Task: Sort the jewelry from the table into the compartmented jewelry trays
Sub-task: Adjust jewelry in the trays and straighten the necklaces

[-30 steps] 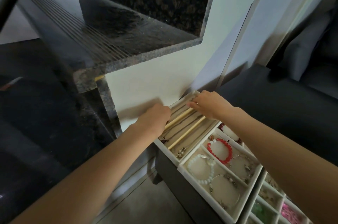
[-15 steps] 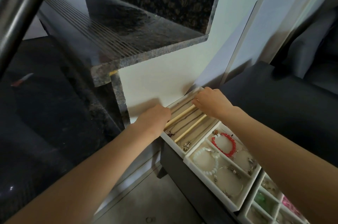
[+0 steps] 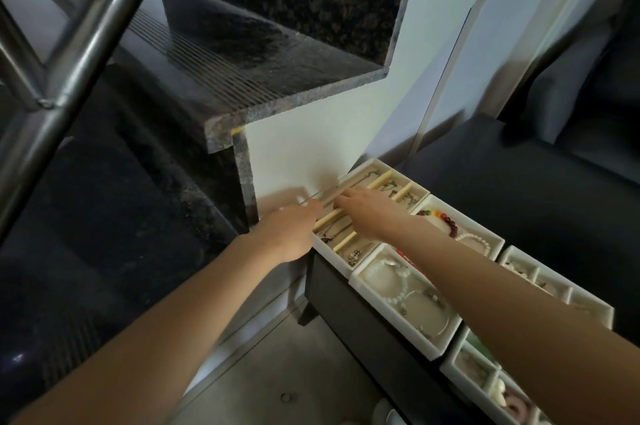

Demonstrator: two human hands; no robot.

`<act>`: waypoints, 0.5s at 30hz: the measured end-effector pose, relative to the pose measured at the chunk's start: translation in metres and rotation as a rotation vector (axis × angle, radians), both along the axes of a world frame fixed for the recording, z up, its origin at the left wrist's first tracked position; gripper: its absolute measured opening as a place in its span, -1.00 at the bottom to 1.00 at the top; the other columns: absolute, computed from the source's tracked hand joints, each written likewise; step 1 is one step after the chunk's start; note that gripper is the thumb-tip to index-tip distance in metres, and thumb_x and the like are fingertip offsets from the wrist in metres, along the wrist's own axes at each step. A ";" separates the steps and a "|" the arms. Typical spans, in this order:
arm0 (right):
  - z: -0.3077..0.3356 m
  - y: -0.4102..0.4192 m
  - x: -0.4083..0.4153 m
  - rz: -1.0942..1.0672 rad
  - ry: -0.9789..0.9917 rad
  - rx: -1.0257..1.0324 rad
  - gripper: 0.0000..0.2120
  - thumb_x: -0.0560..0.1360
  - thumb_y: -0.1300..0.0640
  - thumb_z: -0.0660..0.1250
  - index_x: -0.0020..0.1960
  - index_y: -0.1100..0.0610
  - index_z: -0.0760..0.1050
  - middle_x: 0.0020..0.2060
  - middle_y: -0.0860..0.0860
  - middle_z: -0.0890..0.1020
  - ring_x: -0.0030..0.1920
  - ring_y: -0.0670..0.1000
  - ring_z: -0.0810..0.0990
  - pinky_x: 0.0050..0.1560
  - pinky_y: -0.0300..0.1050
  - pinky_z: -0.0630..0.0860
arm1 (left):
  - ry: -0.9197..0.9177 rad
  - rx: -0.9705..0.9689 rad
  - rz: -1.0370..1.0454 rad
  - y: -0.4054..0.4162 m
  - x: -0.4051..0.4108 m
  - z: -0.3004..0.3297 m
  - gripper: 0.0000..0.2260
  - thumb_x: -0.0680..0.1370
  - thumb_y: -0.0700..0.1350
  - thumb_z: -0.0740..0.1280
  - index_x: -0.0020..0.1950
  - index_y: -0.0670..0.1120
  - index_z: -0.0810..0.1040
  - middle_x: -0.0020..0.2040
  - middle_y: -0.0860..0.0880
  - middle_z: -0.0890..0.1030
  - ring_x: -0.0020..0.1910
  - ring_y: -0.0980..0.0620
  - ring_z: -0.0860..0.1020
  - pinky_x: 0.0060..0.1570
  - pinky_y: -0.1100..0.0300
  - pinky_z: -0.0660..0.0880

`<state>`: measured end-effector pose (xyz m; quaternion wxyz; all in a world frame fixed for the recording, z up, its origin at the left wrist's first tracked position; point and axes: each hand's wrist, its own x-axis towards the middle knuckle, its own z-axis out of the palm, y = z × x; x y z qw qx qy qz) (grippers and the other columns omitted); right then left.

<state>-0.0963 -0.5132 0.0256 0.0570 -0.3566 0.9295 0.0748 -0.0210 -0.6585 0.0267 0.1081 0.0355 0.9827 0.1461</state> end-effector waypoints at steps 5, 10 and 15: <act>0.006 -0.001 0.016 -0.084 -0.047 -0.104 -0.55 0.52 0.34 0.15 0.39 0.12 0.36 0.32 0.06 0.43 0.32 0.08 0.38 0.30 0.02 0.38 | 0.024 -0.064 0.006 0.004 0.003 0.010 -0.59 0.57 -0.30 0.13 0.41 -0.08 0.26 0.16 -0.12 0.53 0.06 -0.12 0.54 -0.02 0.04 0.52; 0.035 0.029 0.057 -0.330 -0.066 -0.357 -0.58 0.54 0.31 0.12 0.37 0.08 0.38 0.35 0.04 0.40 0.32 0.08 0.40 0.21 -0.06 0.41 | 0.208 -0.015 0.079 0.020 0.012 0.037 -0.66 0.55 -0.30 0.14 0.31 -0.11 0.36 0.19 -0.11 0.49 0.14 -0.13 0.48 -0.06 0.05 0.46; 0.056 0.094 0.106 -0.618 -0.033 -0.487 -0.67 0.55 0.23 0.19 0.29 0.10 0.47 0.27 0.08 0.47 0.24 0.13 0.47 0.19 0.02 0.44 | 0.342 0.118 0.034 0.078 0.028 0.062 -0.75 0.58 -0.21 0.13 0.22 -0.14 0.47 0.12 -0.15 0.55 0.08 -0.17 0.51 -0.08 0.06 0.41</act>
